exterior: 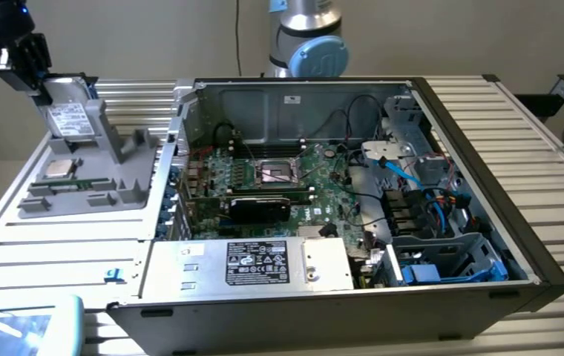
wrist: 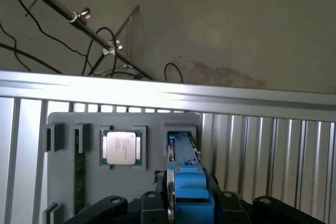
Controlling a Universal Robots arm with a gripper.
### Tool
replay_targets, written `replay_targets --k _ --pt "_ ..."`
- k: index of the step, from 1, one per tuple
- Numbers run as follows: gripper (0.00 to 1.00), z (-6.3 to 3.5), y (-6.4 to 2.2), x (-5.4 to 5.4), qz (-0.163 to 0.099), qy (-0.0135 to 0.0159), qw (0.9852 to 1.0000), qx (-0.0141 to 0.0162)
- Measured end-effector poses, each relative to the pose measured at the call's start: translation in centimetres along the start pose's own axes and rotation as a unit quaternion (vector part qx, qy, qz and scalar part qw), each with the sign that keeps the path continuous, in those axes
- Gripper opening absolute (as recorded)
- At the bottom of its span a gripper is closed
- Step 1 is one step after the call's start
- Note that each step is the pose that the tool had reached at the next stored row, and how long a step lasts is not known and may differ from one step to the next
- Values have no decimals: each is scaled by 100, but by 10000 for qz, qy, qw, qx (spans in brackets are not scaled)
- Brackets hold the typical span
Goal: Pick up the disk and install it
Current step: 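Pick up the disk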
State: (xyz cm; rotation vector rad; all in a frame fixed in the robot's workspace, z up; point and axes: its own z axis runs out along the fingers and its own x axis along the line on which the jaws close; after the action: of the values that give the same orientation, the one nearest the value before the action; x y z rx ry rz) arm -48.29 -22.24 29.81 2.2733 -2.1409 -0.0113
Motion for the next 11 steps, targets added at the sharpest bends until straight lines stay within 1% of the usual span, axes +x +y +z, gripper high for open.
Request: replay_targets --k 3,4,5,8,11 --pt "37 0 1 15 -1 -49 10000 -1" --pt "37 -1 2 20 -1 -60 10000 -4" --pt "37 -1 1 24 -1 -66 10000 -8" --pt "37 0 3 40 -1 -70 10000 -19" --pt "37 -1 2 47 -1 -71 10000 -22"
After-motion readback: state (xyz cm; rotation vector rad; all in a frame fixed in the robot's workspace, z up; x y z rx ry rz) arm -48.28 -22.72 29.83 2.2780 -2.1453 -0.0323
